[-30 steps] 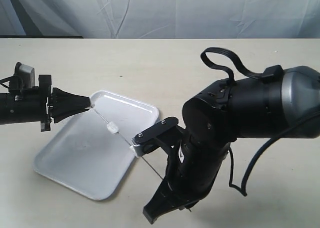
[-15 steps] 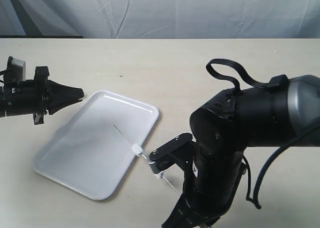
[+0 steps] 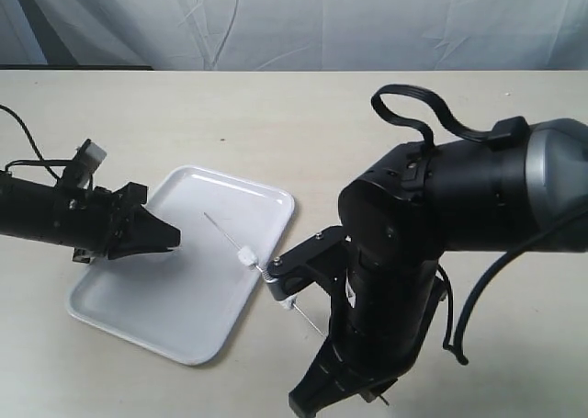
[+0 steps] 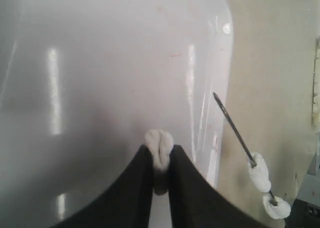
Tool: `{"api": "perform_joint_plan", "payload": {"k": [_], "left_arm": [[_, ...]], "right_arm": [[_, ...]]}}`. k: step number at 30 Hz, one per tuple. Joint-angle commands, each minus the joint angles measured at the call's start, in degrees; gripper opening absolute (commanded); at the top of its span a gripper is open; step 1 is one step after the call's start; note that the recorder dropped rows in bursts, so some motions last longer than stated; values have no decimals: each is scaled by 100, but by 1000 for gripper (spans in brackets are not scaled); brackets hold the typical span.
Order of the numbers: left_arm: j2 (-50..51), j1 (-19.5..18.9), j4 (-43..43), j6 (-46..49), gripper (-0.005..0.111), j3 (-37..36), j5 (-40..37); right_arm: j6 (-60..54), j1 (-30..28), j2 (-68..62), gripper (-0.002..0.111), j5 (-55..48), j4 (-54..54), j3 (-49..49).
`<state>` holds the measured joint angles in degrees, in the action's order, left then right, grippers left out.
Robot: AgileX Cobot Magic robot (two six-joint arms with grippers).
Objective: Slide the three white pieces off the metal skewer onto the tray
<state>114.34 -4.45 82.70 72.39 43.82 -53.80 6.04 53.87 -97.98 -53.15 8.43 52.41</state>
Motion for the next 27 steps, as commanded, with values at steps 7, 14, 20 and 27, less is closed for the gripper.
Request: {"api": "perform_joint_plan", "payload": {"k": [7,14,20,27], "left_arm": [[-40,32,188,-43,38,15,-385],[-40,-57,594,-43,38,15,-1616],[-66,132,990,-303,38,15,-1616],[-92,541,1539,-303,38,15,-1616]], "right_arm": [[337,-16,56,-1,105,-337,45],[506,-327,44,-1,399,-263,117],[402,-326,44,-1,466,99,476],[370,-326,44,-1,379,267,739]]}}
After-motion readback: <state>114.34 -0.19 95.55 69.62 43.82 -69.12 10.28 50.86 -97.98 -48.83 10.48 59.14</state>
